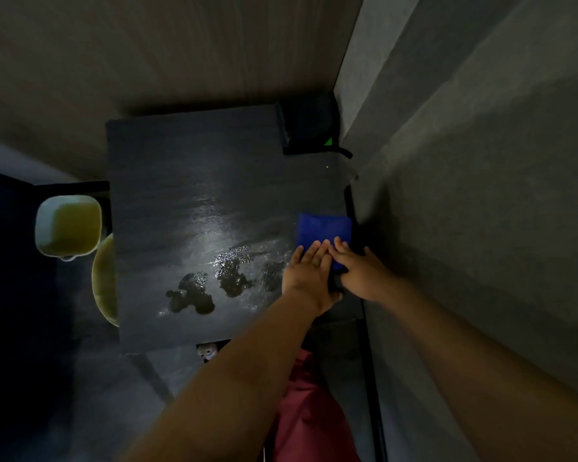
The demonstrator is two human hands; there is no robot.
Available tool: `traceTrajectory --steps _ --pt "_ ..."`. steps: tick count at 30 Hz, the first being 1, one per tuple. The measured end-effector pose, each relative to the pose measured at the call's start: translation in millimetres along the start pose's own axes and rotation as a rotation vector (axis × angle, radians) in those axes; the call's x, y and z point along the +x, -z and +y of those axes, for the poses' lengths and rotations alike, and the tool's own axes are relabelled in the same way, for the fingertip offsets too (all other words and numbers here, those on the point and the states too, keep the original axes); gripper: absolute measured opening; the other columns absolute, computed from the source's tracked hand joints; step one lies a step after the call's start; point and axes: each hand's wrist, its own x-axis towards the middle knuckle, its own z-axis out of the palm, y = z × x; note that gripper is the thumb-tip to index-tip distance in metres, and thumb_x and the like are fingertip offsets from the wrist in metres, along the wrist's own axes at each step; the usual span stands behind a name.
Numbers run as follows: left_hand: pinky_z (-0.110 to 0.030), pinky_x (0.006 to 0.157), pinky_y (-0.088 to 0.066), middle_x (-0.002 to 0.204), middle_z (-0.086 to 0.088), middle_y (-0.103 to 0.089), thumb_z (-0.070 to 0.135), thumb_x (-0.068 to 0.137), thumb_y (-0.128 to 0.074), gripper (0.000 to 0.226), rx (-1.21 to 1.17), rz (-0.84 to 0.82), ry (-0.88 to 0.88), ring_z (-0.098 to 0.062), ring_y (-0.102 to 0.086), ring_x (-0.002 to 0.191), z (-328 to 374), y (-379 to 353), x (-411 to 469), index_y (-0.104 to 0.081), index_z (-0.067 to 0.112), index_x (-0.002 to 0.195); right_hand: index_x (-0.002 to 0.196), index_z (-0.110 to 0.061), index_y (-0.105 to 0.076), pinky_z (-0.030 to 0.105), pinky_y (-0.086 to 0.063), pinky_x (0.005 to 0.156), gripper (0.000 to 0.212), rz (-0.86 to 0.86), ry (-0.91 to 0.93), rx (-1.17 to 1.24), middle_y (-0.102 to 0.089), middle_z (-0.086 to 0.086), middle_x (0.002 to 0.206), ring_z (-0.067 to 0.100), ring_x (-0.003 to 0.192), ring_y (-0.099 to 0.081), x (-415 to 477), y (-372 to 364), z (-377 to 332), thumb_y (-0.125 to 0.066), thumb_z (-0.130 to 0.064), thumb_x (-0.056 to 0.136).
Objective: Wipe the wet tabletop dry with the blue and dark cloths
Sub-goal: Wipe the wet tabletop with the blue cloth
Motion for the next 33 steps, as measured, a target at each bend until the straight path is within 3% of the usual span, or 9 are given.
traceTrajectory --steps 17,33 --pt "-0.038 0.12 0.007 0.161 0.004 0.009 0.057 0.094 -0.035 0.081 -0.059 0.058 0.079 -0.01 0.009 0.148 -71 -22 -48 0.002 0.017 0.154 0.155 -0.022 0.002 0.042 0.005 0.122 0.074 -0.083 0.049 -0.169 0.013 -0.003 0.162 0.01 0.149 0.008 5 -9 -89 -0.043 -0.019 0.096" --pt "-0.035 0.12 0.008 0.161 0.009 0.005 0.054 0.096 -0.033 0.074 -0.21 0.13 0.192 -0.005 0.006 0.147 -172 -48 -108 0.0 0.021 0.154 0.155 -0.019 0.004 0.042 0.004 0.122 0.071 -0.122 0.146 -0.358 0.015 -0.002 0.162 0.01 0.149 0.008 23 -29 -206 -0.038 -0.028 0.099"
